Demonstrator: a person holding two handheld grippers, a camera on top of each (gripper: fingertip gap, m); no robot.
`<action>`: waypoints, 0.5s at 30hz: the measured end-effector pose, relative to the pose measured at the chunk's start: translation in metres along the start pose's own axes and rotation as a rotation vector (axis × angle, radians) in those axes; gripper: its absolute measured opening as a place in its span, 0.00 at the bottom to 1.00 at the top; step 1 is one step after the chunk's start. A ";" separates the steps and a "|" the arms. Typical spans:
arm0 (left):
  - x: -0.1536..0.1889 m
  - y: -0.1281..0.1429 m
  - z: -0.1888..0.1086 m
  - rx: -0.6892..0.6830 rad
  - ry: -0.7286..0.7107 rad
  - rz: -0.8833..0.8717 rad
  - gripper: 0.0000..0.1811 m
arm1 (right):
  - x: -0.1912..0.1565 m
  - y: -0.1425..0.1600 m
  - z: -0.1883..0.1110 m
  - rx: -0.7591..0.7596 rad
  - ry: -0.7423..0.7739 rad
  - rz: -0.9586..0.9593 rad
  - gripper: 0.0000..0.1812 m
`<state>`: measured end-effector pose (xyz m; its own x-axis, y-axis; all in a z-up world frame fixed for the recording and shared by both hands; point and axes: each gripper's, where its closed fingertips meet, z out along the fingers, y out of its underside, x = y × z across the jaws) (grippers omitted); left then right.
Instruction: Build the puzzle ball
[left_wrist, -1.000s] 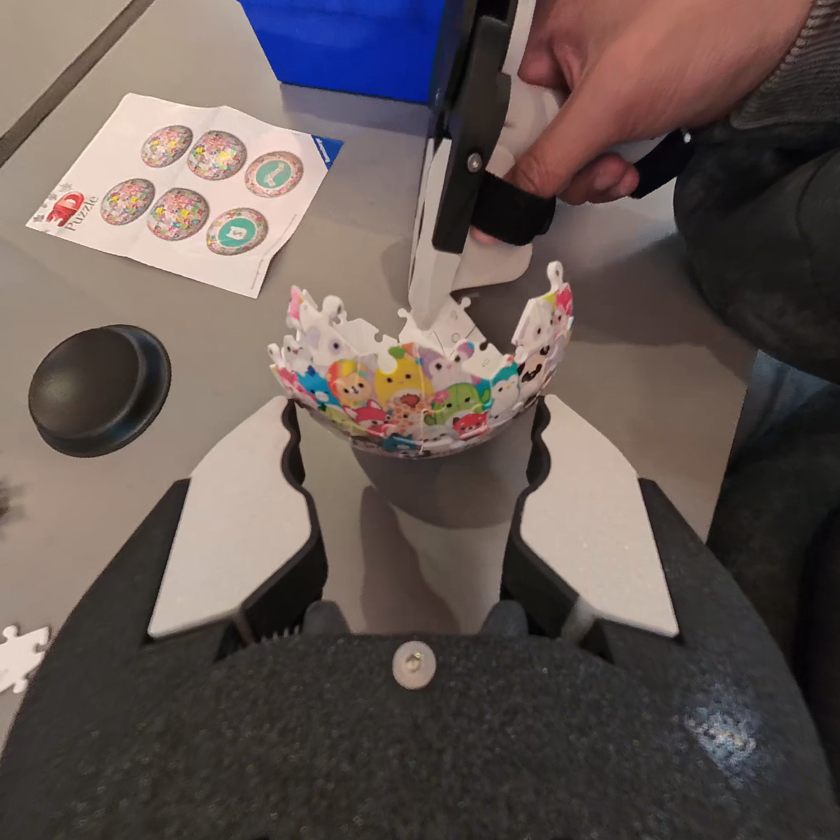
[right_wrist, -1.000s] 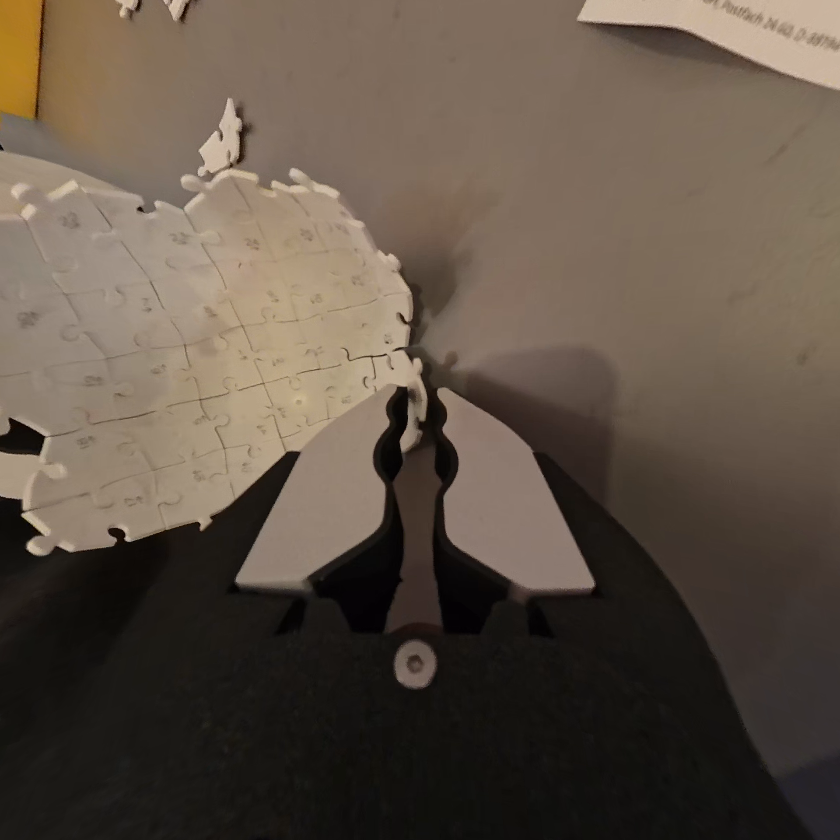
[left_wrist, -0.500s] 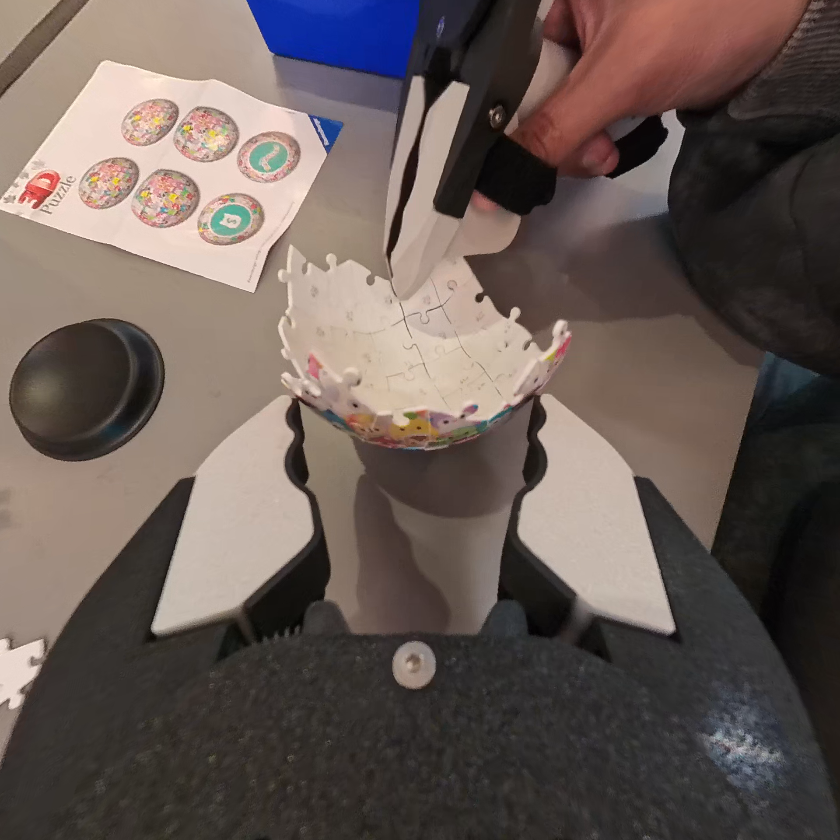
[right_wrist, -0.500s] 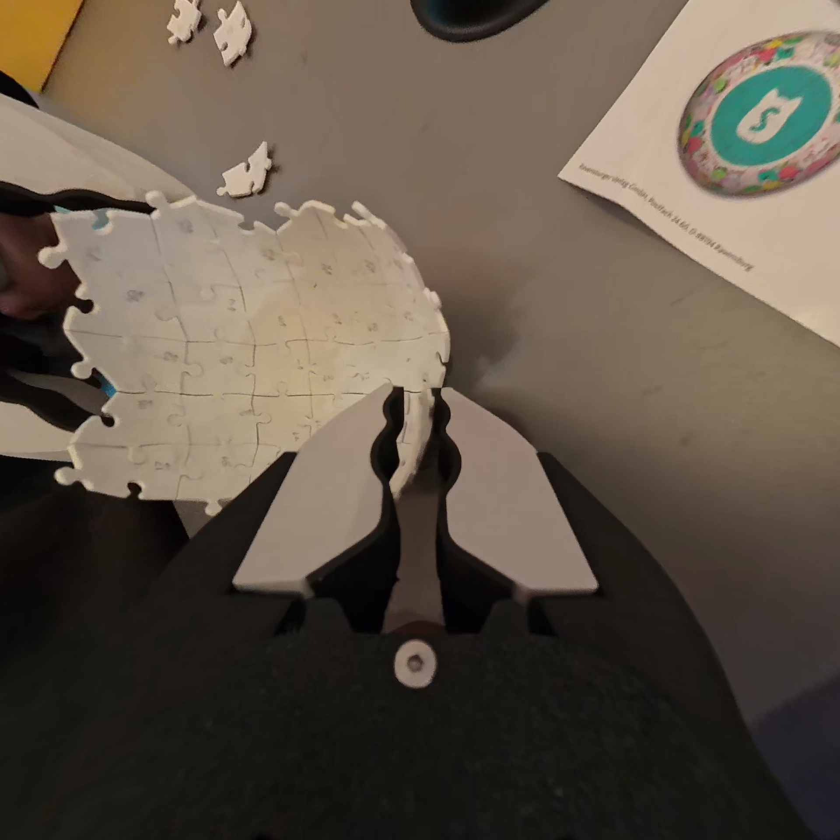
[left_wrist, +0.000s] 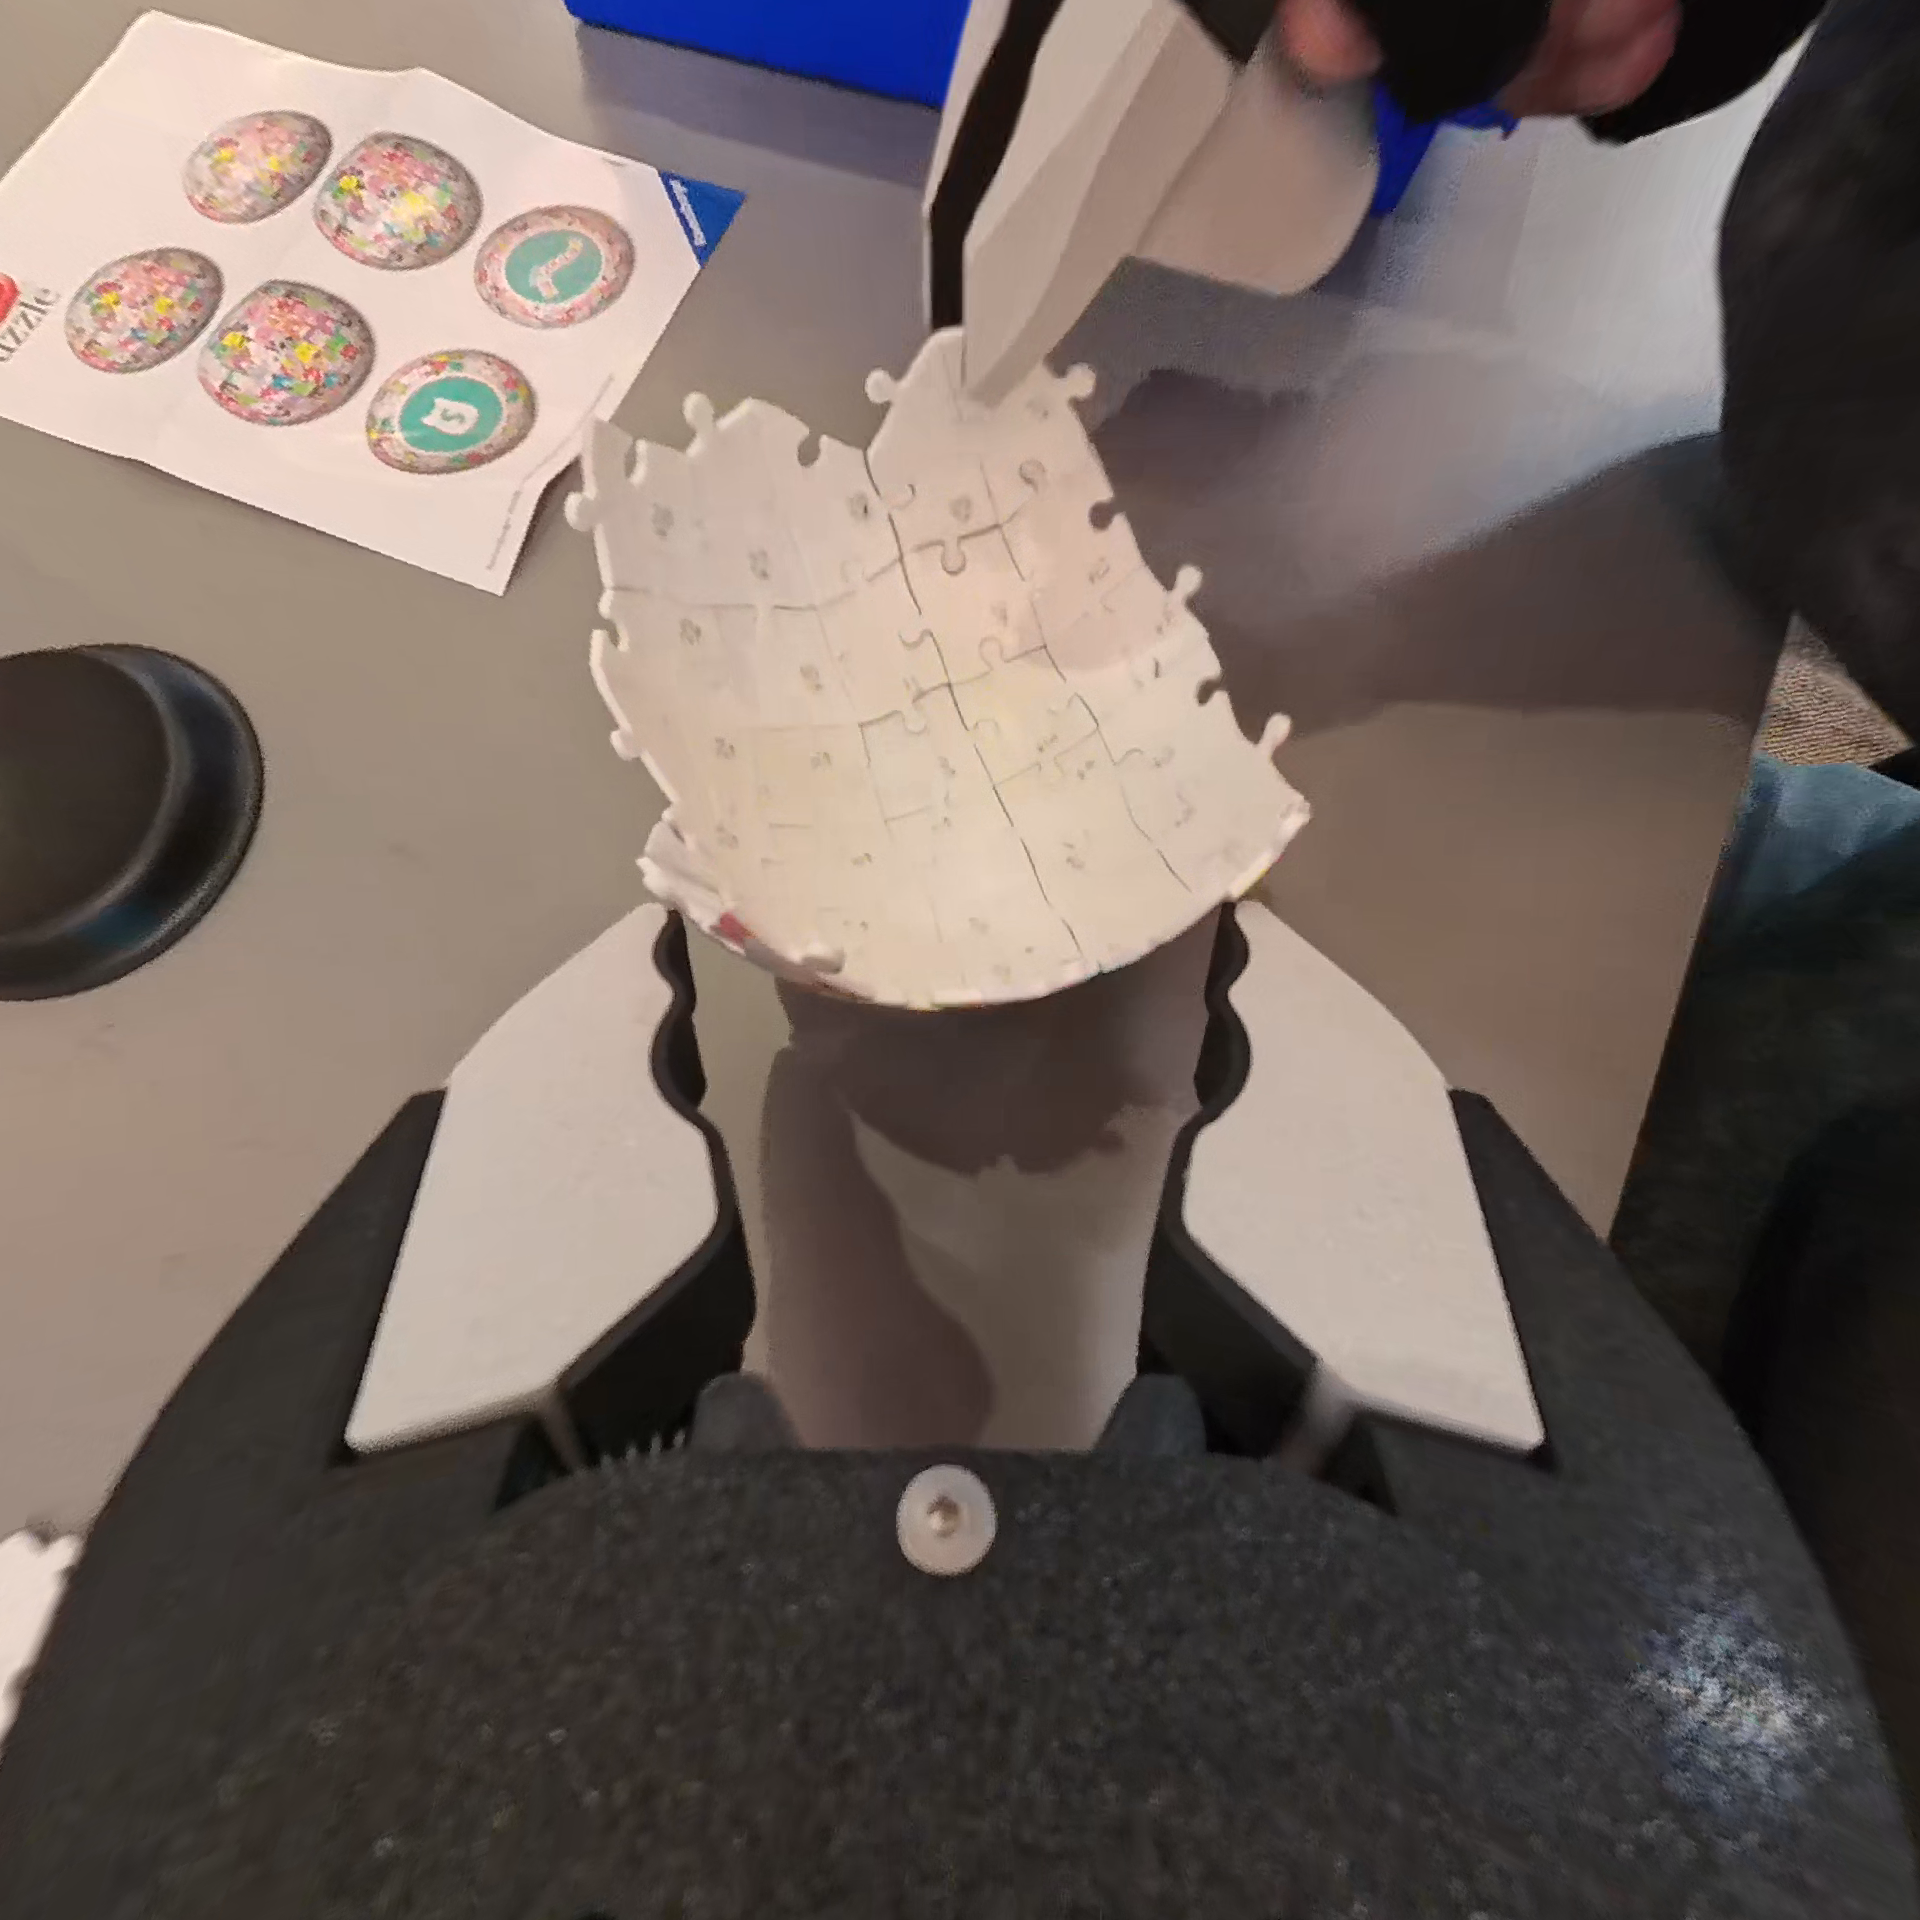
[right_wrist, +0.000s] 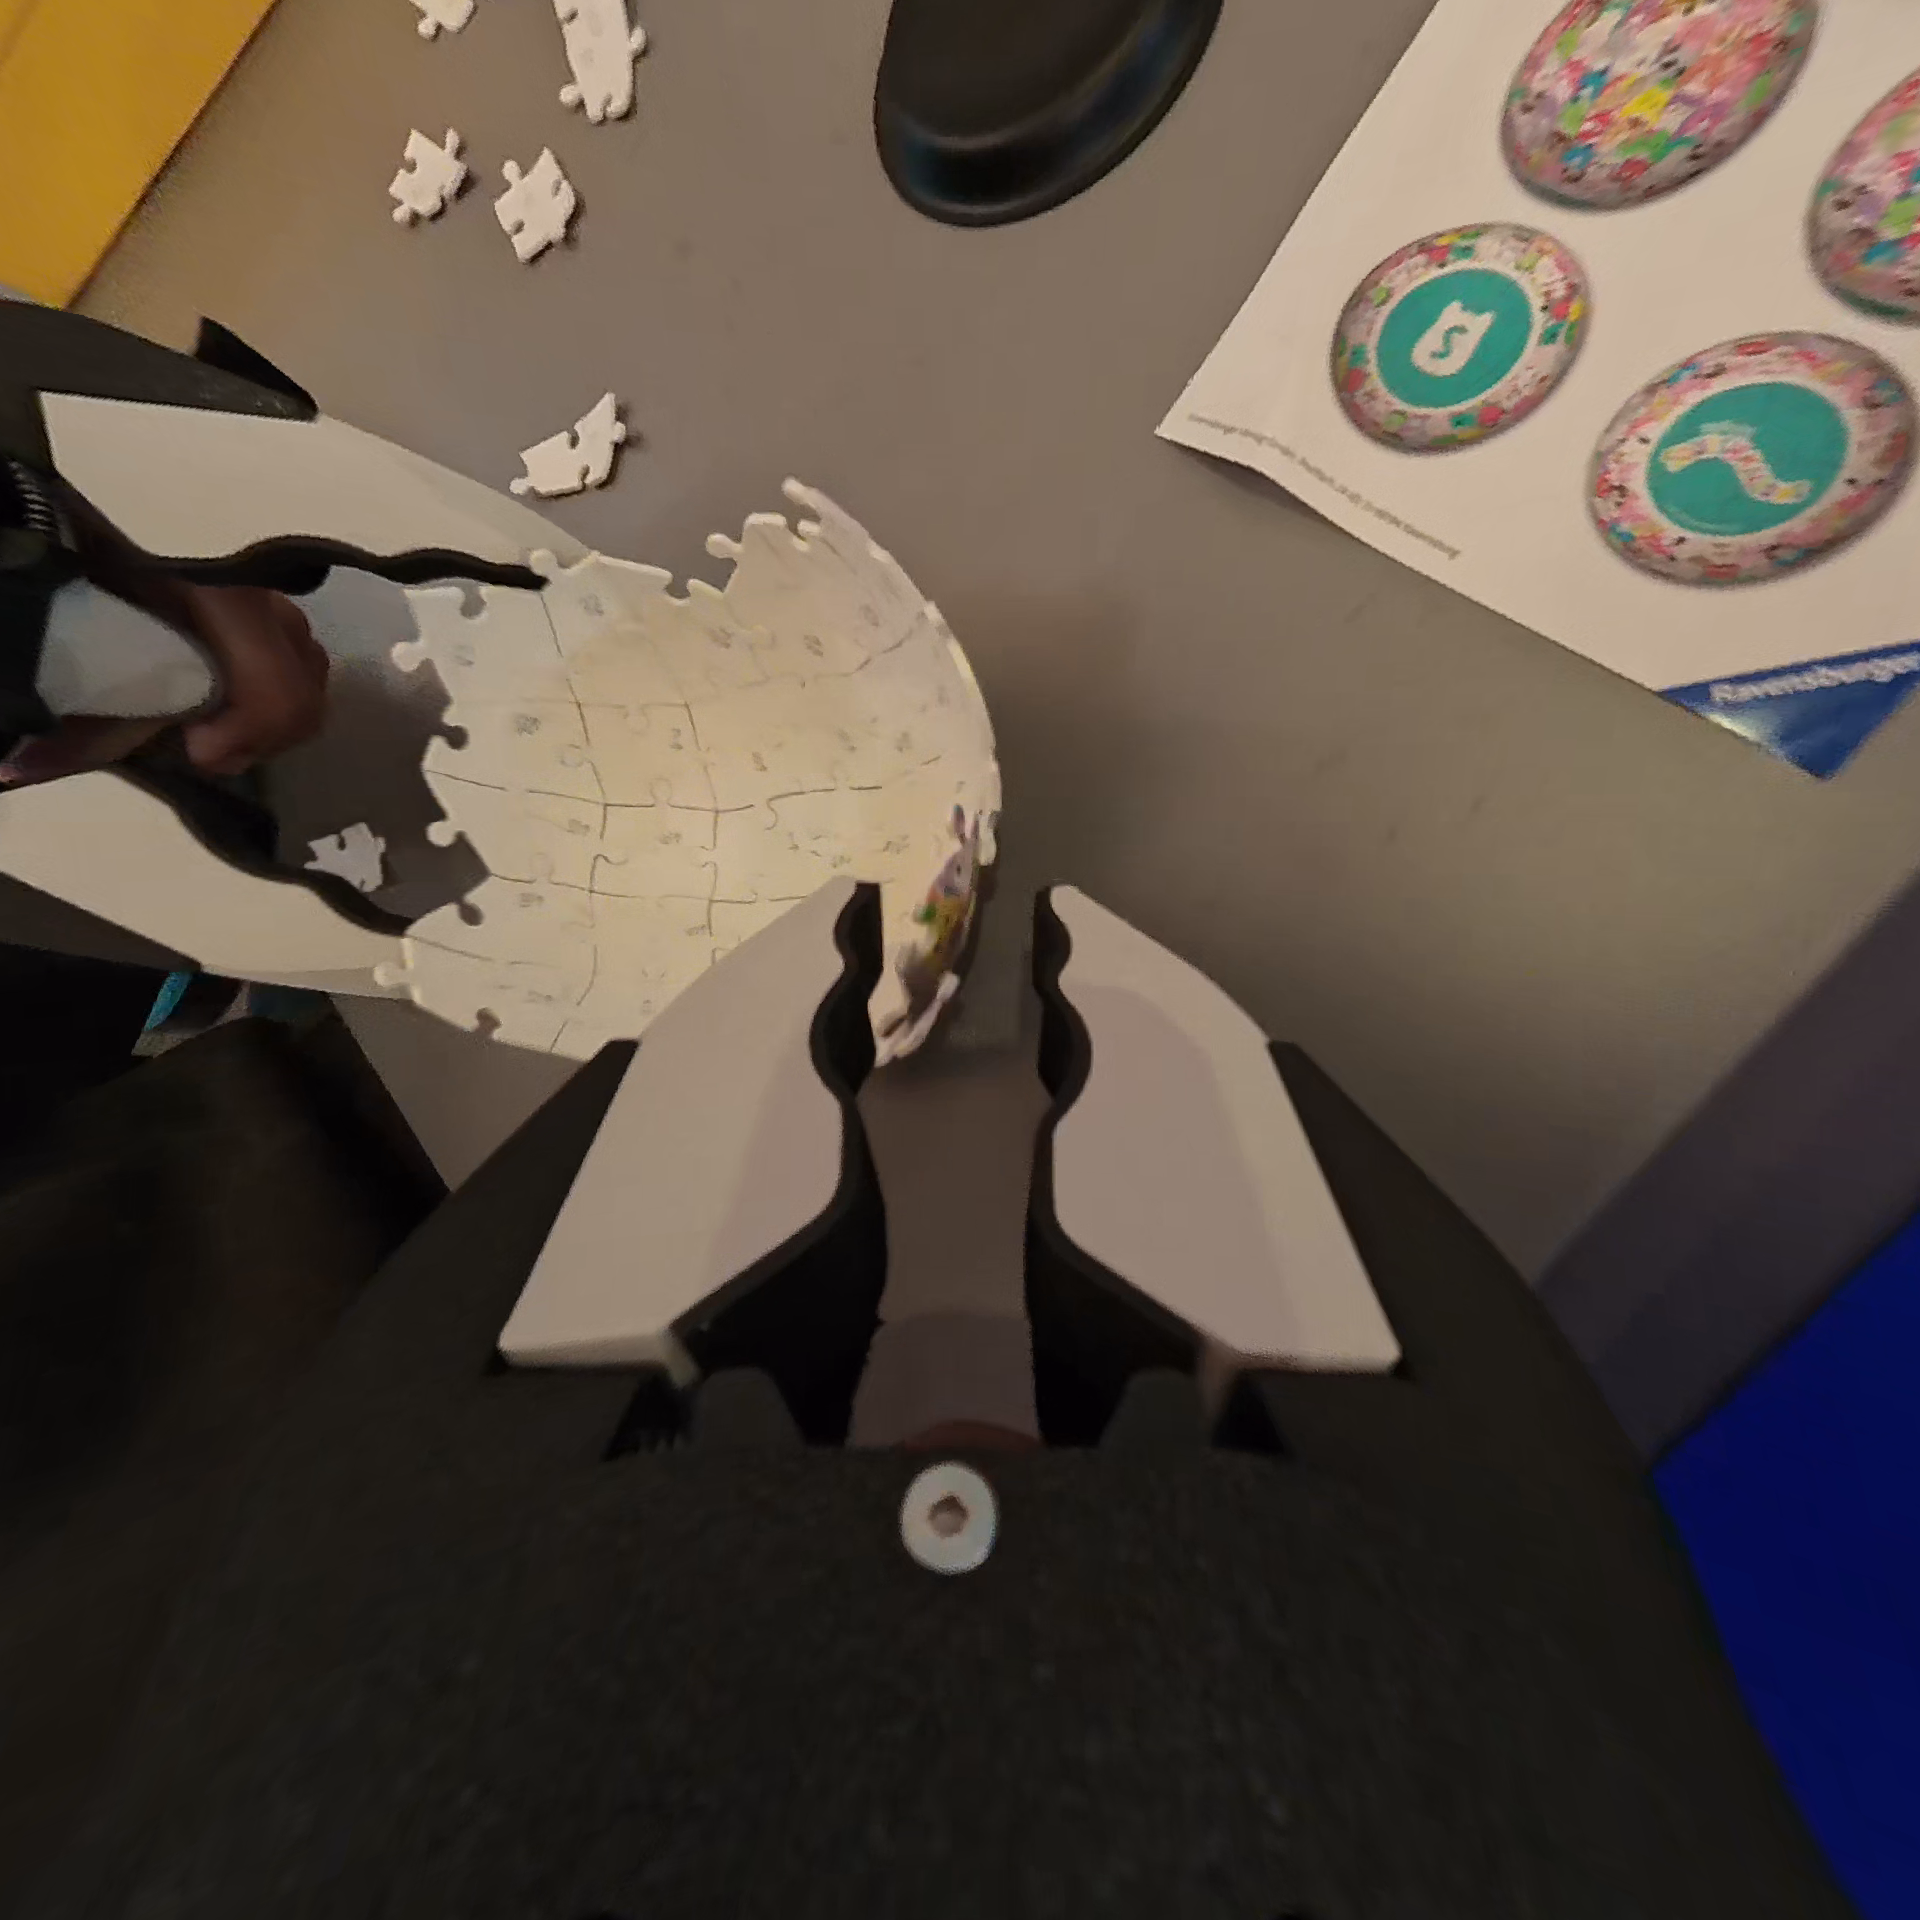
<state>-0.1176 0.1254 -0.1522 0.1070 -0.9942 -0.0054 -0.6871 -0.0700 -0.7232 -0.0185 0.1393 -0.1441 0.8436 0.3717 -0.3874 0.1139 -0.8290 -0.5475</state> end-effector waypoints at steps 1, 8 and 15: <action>0.001 0.001 0.000 0.002 0.000 -0.003 0.52 | 0.000 0.002 -0.003 0.011 0.019 0.008 0.16; 0.006 0.006 0.000 0.009 0.008 -0.015 0.53 | -0.008 0.017 0.010 0.046 0.120 0.051 0.22; 0.012 0.008 -0.001 0.012 0.015 -0.005 0.52 | 0.001 0.017 0.013 0.220 0.215 0.121 0.21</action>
<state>-0.1226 0.1128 -0.1569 0.0997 -0.9950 0.0089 -0.6777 -0.0744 -0.7316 -0.0225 0.1309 -0.1631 0.9383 0.1599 -0.3067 -0.0901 -0.7431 -0.6631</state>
